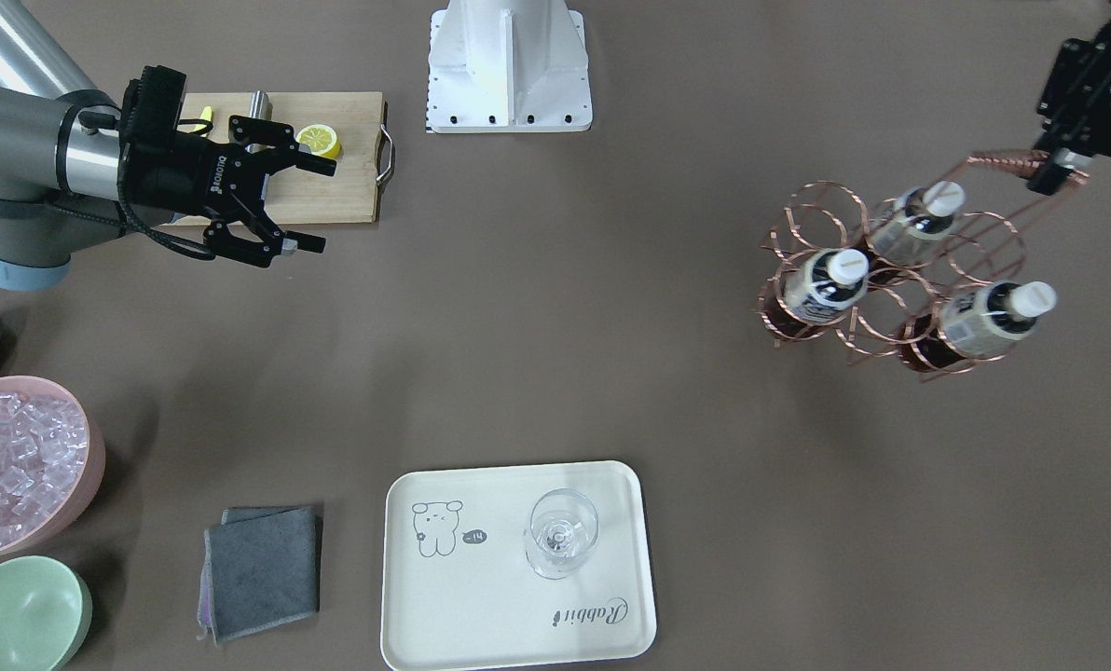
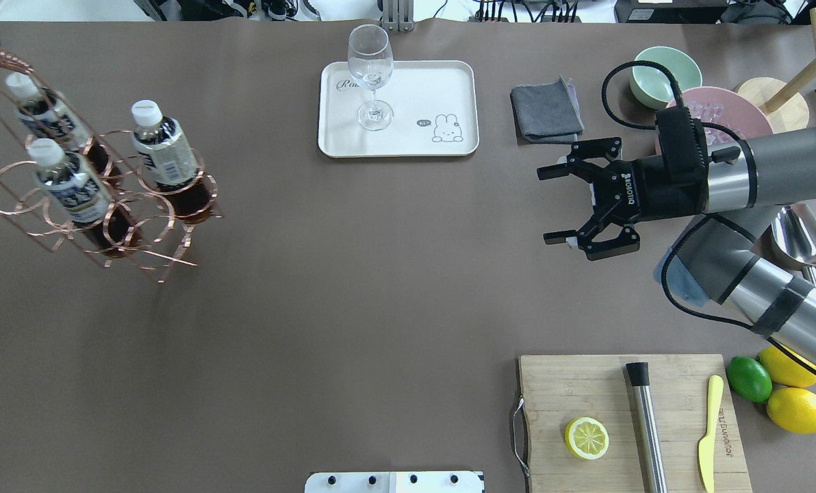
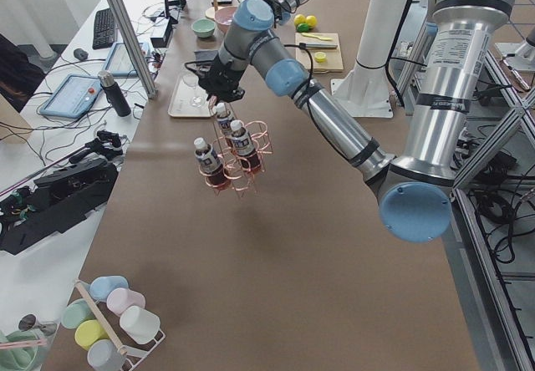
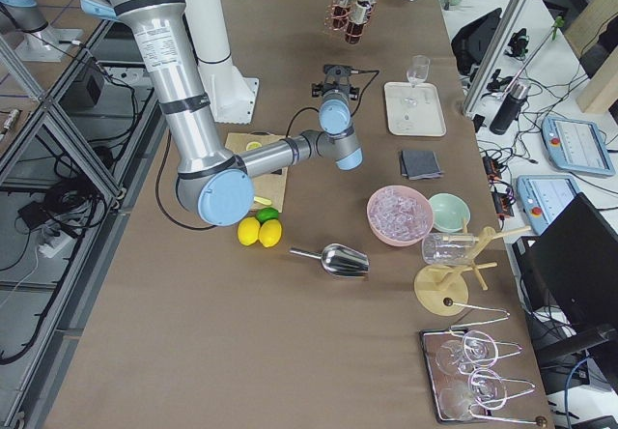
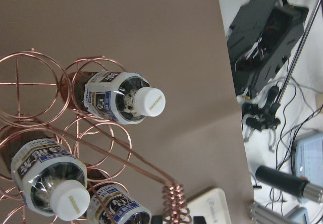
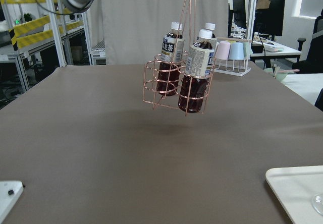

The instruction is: Take tea from basket to plate

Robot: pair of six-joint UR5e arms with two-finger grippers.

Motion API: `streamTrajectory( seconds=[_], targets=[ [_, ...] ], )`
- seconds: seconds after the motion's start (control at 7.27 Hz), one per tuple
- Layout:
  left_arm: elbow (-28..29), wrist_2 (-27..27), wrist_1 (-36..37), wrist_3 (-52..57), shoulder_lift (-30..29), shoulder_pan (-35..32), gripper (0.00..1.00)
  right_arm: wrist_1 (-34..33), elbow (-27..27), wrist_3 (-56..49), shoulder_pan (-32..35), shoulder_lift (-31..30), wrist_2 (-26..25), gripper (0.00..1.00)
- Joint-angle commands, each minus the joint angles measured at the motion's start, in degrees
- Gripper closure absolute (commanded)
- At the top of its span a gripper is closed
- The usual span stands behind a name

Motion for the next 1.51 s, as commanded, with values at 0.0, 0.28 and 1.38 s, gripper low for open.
streamTrajectory(
  seconds=[0.0, 0.28, 1.38],
  targets=[
    [-2.3, 3.7, 15.4, -3.6, -14.6, 14.5, 1.00, 0.3, 2.1, -14.0, 0.9, -4.2, 0.5, 0.00],
    [-1.2, 15.4, 20.1, -10.7, -20.9, 28.8, 1.00, 0.2, 2.2, -13.5, 0.8, -4.2, 0.3, 0.00],
    [9.9, 28.0, 30.4, -32.9, -38.1, 38.8, 1.00, 0.2, 2.4, -12.3, 0.9, -4.6, 0.2, 0.00]
  ],
)
